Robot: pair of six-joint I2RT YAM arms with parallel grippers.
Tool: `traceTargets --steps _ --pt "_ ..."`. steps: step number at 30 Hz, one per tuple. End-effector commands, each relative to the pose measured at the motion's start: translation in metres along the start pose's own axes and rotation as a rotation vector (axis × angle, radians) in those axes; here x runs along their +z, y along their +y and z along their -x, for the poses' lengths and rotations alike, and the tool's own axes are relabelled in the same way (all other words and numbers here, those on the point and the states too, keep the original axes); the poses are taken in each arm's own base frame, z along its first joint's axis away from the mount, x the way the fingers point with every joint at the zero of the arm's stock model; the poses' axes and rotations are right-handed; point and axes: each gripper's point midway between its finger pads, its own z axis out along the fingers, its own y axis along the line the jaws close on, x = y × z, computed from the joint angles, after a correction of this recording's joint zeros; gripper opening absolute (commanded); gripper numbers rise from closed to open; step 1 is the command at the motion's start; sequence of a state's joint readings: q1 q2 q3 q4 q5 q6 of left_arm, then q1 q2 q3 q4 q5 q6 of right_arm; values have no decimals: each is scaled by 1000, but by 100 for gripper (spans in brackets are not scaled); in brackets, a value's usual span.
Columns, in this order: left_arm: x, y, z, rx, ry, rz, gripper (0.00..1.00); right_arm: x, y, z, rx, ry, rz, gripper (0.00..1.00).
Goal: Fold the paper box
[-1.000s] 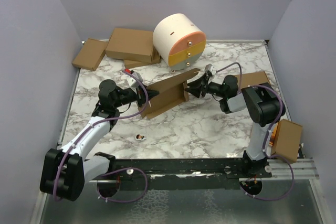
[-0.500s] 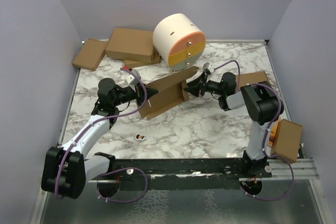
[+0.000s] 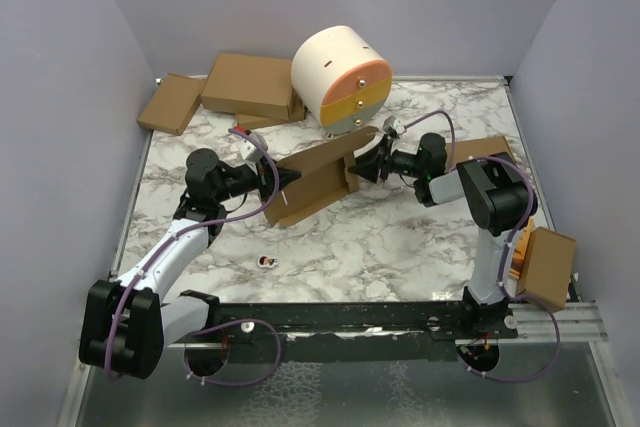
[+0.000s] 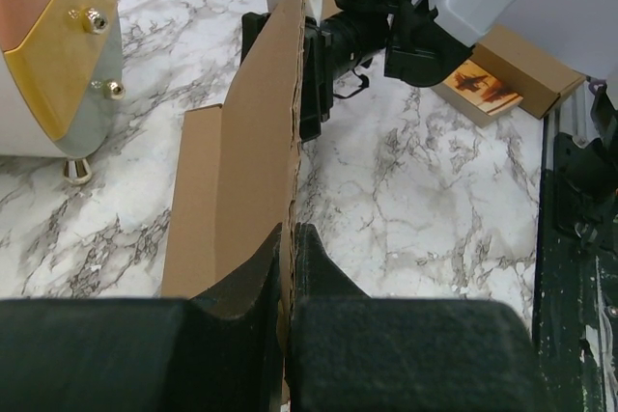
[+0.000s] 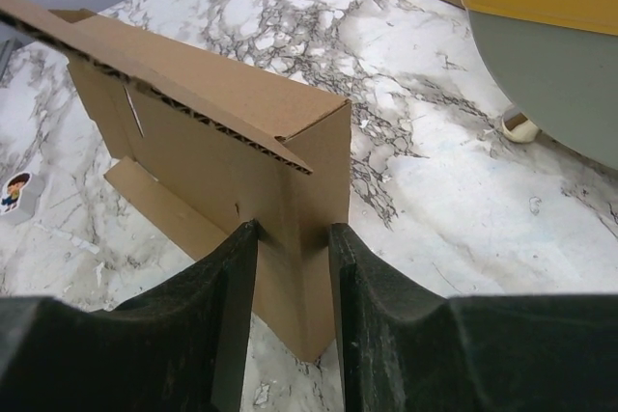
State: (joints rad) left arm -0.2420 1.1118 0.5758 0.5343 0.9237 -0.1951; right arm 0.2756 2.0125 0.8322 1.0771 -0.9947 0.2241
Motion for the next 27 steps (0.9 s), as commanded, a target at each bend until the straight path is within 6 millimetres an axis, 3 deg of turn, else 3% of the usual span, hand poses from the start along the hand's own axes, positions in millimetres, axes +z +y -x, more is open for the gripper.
traceTargets --steps 1,15,19,22,27 --pt "0 -10 -3 -50 15 -51 0 4 1 -9 24 24 30 33" --pt "1 -8 8 -67 -24 -28 0 5 3 -14 36 51 57 10" --pt "0 0 14 -85 -46 28 0 3 2 -8 -25 50 46 1" --pt "0 6 23 -109 -72 78 1 3 -4 3 -50 77 7 1" --pt "-4 14 29 -180 -121 154 20 1 -13 11 -15 191 -32 1"
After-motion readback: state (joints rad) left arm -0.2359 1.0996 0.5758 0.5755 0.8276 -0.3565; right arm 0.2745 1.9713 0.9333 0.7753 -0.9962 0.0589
